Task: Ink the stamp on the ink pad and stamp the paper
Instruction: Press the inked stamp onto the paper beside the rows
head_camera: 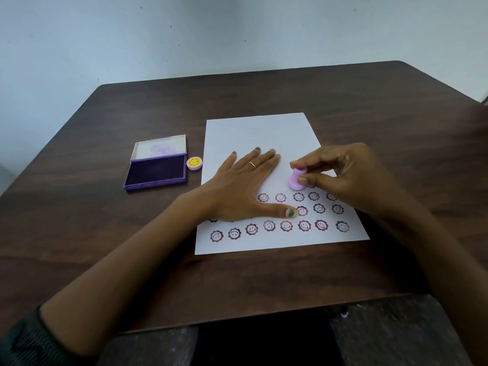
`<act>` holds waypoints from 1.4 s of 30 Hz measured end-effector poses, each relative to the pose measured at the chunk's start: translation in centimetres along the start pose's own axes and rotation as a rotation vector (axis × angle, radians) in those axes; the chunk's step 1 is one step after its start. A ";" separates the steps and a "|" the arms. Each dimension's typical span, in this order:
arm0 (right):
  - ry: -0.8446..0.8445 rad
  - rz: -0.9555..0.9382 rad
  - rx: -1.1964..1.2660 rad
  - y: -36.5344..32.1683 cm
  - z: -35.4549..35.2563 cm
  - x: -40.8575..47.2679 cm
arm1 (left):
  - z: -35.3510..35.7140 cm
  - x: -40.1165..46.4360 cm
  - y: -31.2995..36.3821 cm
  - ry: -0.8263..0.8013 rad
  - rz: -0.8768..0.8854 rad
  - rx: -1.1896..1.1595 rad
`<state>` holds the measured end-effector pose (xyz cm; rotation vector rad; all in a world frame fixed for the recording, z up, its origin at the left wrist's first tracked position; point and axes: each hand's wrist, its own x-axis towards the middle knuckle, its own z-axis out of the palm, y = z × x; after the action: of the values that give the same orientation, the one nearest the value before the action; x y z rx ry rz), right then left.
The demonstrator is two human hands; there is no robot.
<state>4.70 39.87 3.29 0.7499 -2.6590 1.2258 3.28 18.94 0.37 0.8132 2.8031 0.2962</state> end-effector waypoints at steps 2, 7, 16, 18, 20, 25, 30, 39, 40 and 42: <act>-0.005 0.000 -0.010 0.0 0.0 0.0 | 0.0 0.0 0.1 -0.001 0.000 0.000; -0.010 -0.010 -0.015 -0.1 0.1 0.0 | -0.1 0.0 0.0 0.002 0.006 0.002; 0.000 -0.063 -0.098 -0.2 0.3 -0.3 | -0.1 -0.1 0.1 -0.001 0.002 0.006; 0.017 -0.110 -0.190 -0.2 0.4 -0.7 | -0.1 0.0 0.1 0.000 0.005 0.007; 0.044 -0.145 -0.277 -0.1 0.5 -1.2 | 0.0 0.0 0.0 0.002 0.010 0.007; 0.141 -0.237 -0.483 0.2 0.9 -1.9 | 0.0 0.0 -0.1 0.006 0.013 0.003; 0.172 -0.235 -0.560 0.2 1.0 -2.1 | 0.0 0.1 -0.1 0.007 0.005 0.008; 0.119 -0.080 -0.536 -0.2 1.0 -1.9 | 0.2 0.2 -0.4 0.019 0.013 0.002; 0.120 -0.075 -0.534 -0.2 1.0 -1.9 | 0.3 0.3 -0.4 0.021 0.012 0.002; 0.118 -0.066 -0.540 -0.1 1.0 -1.8 | 0.3 0.2 -0.3 0.020 0.008 0.002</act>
<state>6.45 39.75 2.13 0.6393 -2.6471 0.4715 2.99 18.85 0.02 0.8274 2.8195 0.3038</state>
